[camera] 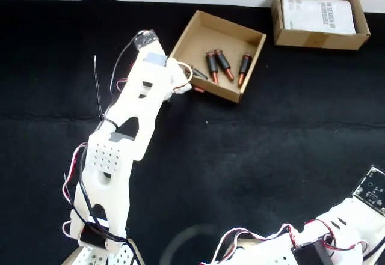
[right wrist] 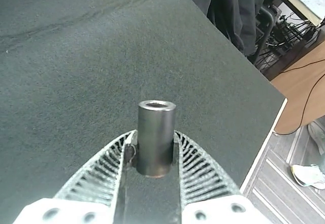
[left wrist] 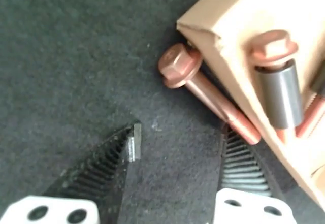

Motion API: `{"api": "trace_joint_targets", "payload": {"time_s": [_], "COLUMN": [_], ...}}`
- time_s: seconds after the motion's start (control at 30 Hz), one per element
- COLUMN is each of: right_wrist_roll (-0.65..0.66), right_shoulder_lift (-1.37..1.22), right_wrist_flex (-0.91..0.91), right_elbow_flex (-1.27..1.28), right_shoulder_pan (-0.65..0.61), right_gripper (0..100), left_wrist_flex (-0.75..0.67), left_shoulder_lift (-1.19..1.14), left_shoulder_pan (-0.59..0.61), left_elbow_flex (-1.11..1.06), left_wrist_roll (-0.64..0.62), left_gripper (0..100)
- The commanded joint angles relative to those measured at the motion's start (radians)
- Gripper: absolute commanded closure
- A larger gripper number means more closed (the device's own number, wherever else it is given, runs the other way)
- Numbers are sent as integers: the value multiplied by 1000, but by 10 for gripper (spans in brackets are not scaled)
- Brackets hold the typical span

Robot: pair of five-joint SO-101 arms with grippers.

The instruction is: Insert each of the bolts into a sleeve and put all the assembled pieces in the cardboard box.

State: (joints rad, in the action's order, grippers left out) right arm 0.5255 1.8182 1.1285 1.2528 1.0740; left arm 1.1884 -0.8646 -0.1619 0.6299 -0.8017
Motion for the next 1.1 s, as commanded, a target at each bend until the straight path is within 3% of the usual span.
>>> {"api": "trace_joint_targets", "payload": {"time_s": [0.0, 0.57, 0.8, 0.9, 1.03, 1.07], "right_wrist_roll": [9, 11, 11, 11, 11, 11], "right_shoulder_lift": [15, 12, 10, 10, 10, 10], "right_wrist_flex": [2, 1, 1, 1, -1, -2], "right_elbow_flex": [-51, -41, -41, -41, -41, -41], "right_shoulder_pan": [-10, -56, -111, -125, -150, -153], "right_gripper": [991, 991, 991, 991, 991, 991], "left_wrist_flex": [-77, -89, -92, -83, -75, -74], "left_shoulder_lift": [4, -5, -145, -177, -234, -248], "left_shoulder_pan": [19, 7, 10, 13, 16, 16], "left_elbow_flex": [33, 147, 194, 245, 337, 357], "left_wrist_roll": [-6, -6, -8, -8, -3, -3], "left_gripper": [745, 745, 745, 809, 1000, 979]}}
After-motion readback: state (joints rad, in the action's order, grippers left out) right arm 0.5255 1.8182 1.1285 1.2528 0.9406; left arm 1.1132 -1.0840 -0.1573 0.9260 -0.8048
